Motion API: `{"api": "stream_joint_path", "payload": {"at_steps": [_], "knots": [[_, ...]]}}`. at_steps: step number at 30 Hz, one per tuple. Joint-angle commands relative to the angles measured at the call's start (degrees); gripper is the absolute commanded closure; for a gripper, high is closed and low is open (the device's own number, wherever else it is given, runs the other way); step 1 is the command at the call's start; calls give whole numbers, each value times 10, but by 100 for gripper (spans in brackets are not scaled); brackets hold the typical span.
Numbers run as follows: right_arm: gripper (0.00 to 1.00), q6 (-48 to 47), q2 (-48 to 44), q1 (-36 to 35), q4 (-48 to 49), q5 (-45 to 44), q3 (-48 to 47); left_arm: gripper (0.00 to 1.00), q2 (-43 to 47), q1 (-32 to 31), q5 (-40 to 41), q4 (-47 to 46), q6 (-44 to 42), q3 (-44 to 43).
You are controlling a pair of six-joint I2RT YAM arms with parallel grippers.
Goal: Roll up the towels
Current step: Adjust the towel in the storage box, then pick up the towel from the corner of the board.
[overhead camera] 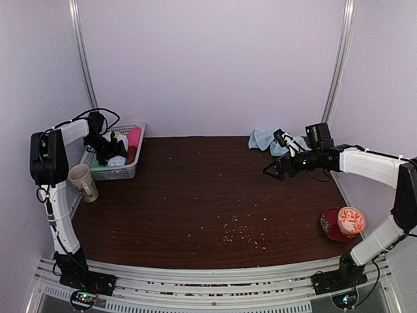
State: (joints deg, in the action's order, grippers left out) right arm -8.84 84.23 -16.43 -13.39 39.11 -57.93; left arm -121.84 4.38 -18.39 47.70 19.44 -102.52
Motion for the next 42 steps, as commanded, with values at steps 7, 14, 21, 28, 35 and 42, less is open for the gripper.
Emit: {"api": "stream_joint_path", "payload": {"at_steps": [7, 14, 21, 28, 35, 42], "knots": [[0, -6, -15, -4, 0, -7, -17, 2, 23, -2, 89, 44, -14, -35], [0, -7, -12, -4, -1, -7, -16, 2, 47, -3, 73, 14, -21, -67], [0, -8, -9, -4, -1, -10, -17, 2, 51, -3, 98, -30, -11, -79], [0, -9, -5, -4, -1, -12, -16, 23, 42, -2, 155, -66, -10, -97], [0, -12, 2, -4, -2, -12, -17, 37, 1, -3, 157, -79, -10, -104], [0, -12, 6, -5, -2, -14, -18, 30, -42, -4, 165, -97, -17, -96]]}}
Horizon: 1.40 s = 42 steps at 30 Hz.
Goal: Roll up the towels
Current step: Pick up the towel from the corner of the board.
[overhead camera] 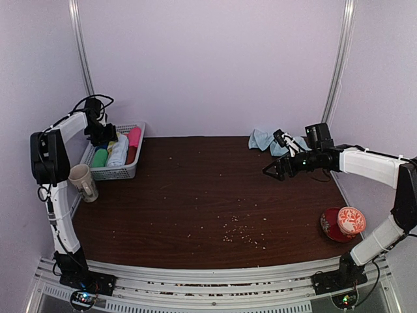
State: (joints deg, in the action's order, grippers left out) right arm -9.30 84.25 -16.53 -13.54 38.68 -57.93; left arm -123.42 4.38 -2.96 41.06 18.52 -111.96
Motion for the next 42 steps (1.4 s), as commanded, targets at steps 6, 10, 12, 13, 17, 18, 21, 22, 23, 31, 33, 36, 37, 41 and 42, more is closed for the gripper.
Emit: {"api": "stream_joint_path", "payload": {"at_steps": [6, 10, 12, 13, 17, 18, 21, 22, 23, 31, 33, 36, 37, 41, 42], "knots": [[0, -10, 10, -4, -2, -16, -19, 23, -25, -12, 14, -32, -19, -10], [0, -18, 9, -3, -7, -26, -23, 17, -1, -12, 22, -31, -18, -12], [0, -27, 2, -3, -9, -44, -25, 13, 18, -13, 35, -31, -15, -12], [0, -34, -3, -3, -10, -55, -25, 10, 28, -13, 43, -32, -15, -12], [0, -52, -40, -3, 19, -132, -13, 2, 74, -15, 72, -35, -16, -15], [0, -52, -52, -2, 33, -154, -6, 2, 87, -17, 80, -38, -16, -14], [0, -42, -84, 4, 79, -230, 15, 2, 125, -36, 121, -48, -27, -11], [0, -37, -94, 8, 99, -261, 29, 2, 139, -53, 139, -52, -39, -10], [0, -36, -100, 11, 116, -292, 39, 2, 149, -70, 163, -57, -50, -9], [0, -41, -17, 45, 87, -379, -52, 2, 229, -192, 175, -174, -170, 78], [0, -37, 30, 54, 71, -399, -94, 2, 256, -193, 93, -234, -161, 142], [0, -26, 112, 74, 39, -427, -164, 2, 287, -193, -11, -274, -126, 198], [0, -22, 140, 83, 21, -427, -191, 2, 295, -193, -46, -275, -117, 212], [0, -11, 249, 121, -48, -419, -298, 2, 333, -226, -89, -295, -87, 296], [0, -15, 270, 128, -61, -419, -318, 2, 339, -260, -61, -288, -96, 306]]}}
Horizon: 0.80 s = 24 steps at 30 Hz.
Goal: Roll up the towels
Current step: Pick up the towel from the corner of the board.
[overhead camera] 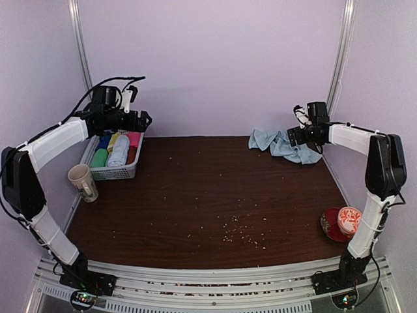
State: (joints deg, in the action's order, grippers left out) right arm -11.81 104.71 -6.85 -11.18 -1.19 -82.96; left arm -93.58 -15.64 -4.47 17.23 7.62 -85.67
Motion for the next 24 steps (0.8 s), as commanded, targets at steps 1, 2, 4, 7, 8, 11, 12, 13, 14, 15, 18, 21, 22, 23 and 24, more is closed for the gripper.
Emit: {"api": "stream_joint_path", "payload": {"at_steps": [1, 2, 4, 7, 8, 11, 12, 13, 14, 15, 18, 21, 22, 23, 24], "knots": [[0, 3, 89, 37, -93, -24, -86, 2, 46, -86, -21, -43, 6, 51], [0, -5, 109, 42, -103, -26, -105, 2, 48, -112, 0, -34, 3, 57], [0, -28, 141, 48, -115, -21, -133, 2, 48, -156, 39, -7, 11, 58], [1, -53, 178, 49, -121, -24, -164, 2, 53, -201, 67, 20, 22, 70], [2, -61, 189, 49, -124, -21, -174, 2, 57, -209, 66, 22, 23, 79], [8, -79, 225, 50, -133, -17, -202, 2, 72, -217, 49, 19, 32, 112], [10, -82, 234, 50, -133, -20, -209, 2, 75, -219, 47, 17, 34, 122], [13, -86, 241, 50, -134, -20, -215, 2, 78, -220, 44, 14, 34, 130], [17, -90, 247, 49, -134, -19, -220, 2, 79, -221, 43, 12, 35, 136], [19, -89, 251, 50, -132, -21, -222, 2, 79, -222, 43, 12, 37, 140], [26, -88, 255, 49, -123, -22, -217, 2, 76, -223, 34, 11, 43, 140], [41, -85, 252, 49, -111, -22, -211, 2, 70, -223, 24, 8, 47, 140], [43, -85, 251, 49, -106, -21, -208, 2, 68, -222, 22, 8, 48, 140], [47, -86, 250, 49, -103, -18, -205, 2, 67, -223, 19, 7, 49, 141], [56, -87, 251, 49, -103, -14, -203, 2, 66, -222, 17, 6, 51, 141]]}}
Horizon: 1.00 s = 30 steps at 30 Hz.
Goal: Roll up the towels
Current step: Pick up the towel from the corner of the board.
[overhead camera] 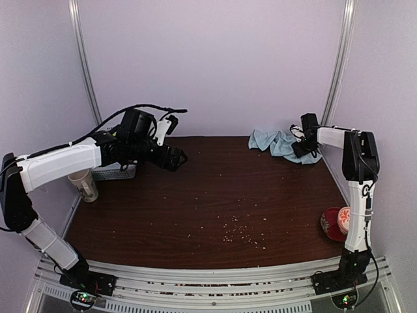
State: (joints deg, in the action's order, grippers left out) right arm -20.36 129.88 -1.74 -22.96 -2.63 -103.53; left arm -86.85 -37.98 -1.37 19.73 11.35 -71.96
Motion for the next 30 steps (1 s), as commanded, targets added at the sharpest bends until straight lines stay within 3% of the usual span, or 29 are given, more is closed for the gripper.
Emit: {"api": "stream_joint_path", "payload": {"at_steps": [1, 3, 14, 15, 19, 22, 26, 30], "knots": [[62, -2, 0, -3, 16, 3, 4, 2, -2, 1, -17, -20, 14, 5], [73, -5, 0, -3, 18, 6, 12, 2, -5, 1, -18, -22, 14, 6], [74, -12, 16, -5, 8, -7, 0, 2, -1, 0, -26, -50, 18, 25], [76, -13, 20, -5, 5, -11, -5, 2, -1, -1, -25, -53, 19, 27], [99, -17, 23, -7, -1, -6, -9, 2, 0, -1, -18, -54, 20, 27], [100, -22, 13, -8, -16, 15, -14, 2, -2, 0, -10, -55, 23, 27], [100, -36, -54, -19, -47, 61, -11, 2, -1, 0, -17, -67, 33, 30], [100, -60, -183, -47, -87, 155, 7, 2, 13, -2, -51, -65, 38, 18]]}}
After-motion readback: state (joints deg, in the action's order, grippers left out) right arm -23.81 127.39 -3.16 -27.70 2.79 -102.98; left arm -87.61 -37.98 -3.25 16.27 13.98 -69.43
